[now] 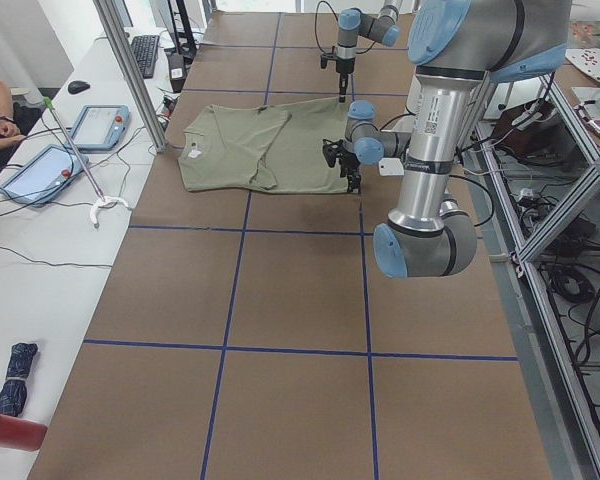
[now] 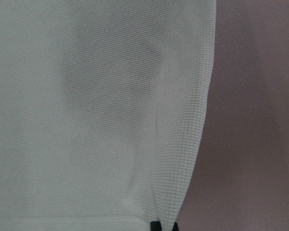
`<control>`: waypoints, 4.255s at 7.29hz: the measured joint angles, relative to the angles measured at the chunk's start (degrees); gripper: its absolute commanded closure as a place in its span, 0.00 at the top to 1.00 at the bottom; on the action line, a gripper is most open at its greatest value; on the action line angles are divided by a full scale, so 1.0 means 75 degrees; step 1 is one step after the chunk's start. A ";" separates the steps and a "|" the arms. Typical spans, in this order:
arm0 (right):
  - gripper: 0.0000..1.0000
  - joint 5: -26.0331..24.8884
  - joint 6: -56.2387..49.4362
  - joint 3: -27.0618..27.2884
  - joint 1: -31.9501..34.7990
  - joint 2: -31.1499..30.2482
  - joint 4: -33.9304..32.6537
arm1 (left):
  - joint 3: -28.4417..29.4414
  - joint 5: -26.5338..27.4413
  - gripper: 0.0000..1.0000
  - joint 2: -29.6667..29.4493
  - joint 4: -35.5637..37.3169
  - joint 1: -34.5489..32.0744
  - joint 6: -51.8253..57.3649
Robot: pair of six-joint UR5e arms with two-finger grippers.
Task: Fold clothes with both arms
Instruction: 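Close both grippers on the hem corners, then lift the hem with both grippers and fold it toward the collar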
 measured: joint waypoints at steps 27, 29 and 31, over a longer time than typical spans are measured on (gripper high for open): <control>0.00 0.3296 -0.0128 0.0429 0.2887 0.0399 0.0021 | -0.2889 -0.0919 0.00 -0.0658 0.3118 -0.1729 0.2701; 0.00 0.3219 -0.0127 -0.0647 0.3520 0.1451 0.0026 | -0.1919 -0.1179 0.00 -0.1006 0.2367 -0.2831 0.3413; 0.00 0.2867 -0.0178 -0.1747 0.3970 0.2497 0.0031 | -0.0702 -0.1206 0.00 -0.1113 0.1019 -0.3377 0.3532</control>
